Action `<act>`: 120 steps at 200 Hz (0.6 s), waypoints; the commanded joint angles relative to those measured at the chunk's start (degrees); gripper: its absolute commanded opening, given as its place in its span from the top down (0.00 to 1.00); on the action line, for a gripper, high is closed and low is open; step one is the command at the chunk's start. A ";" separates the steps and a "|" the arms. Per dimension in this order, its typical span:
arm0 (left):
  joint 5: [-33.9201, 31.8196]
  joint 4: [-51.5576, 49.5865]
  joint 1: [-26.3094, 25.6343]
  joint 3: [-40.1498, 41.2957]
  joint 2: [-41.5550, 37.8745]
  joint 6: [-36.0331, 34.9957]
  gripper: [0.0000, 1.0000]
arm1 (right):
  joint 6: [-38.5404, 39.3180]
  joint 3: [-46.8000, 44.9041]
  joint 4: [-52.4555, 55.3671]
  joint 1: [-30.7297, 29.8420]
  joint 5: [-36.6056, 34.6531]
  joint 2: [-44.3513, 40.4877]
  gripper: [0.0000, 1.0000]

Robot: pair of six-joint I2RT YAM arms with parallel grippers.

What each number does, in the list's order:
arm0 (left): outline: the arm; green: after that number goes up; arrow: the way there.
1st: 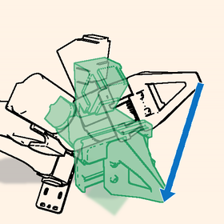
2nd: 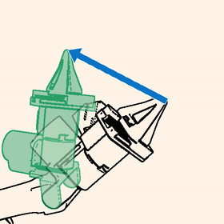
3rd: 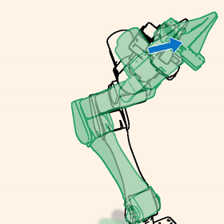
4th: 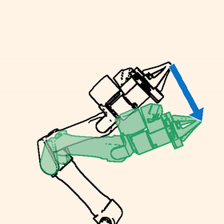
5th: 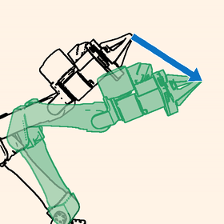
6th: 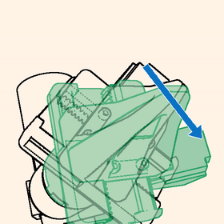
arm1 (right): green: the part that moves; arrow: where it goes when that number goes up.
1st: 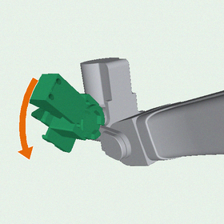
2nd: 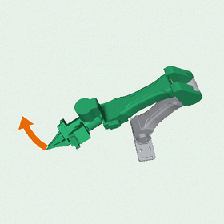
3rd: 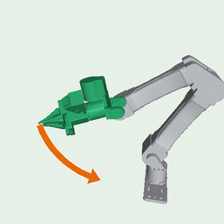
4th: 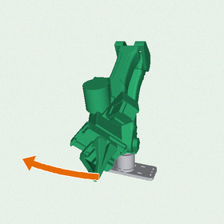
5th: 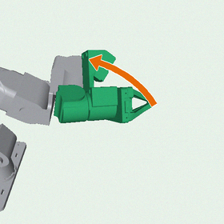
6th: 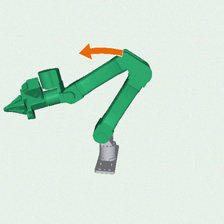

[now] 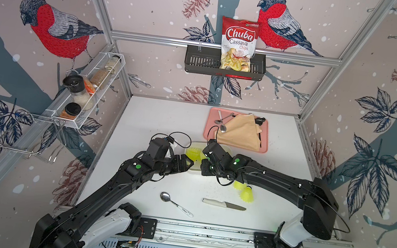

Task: Put the shuttlecocks into the storage box
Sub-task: Place the shuttlecock in the storage box.

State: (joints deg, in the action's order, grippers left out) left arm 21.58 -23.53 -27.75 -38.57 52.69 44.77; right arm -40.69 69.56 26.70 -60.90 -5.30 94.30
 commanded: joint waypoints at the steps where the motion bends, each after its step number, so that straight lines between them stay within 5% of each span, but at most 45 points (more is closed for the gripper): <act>1: 0.45 0.31 0.16 1.27 -1.09 1.10 0.17 | 0.69 1.20 -0.67 -0.03 0.23 1.20 0.79; 120: 2.76 4.39 0.15 4.73 -1.36 2.60 0.17 | 0.60 4.54 0.45 0.89 -1.03 7.36 0.80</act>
State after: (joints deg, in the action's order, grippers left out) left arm 23.86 -21.58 -27.75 -34.09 51.16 47.59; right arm -40.51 73.71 27.03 -60.18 -5.58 100.90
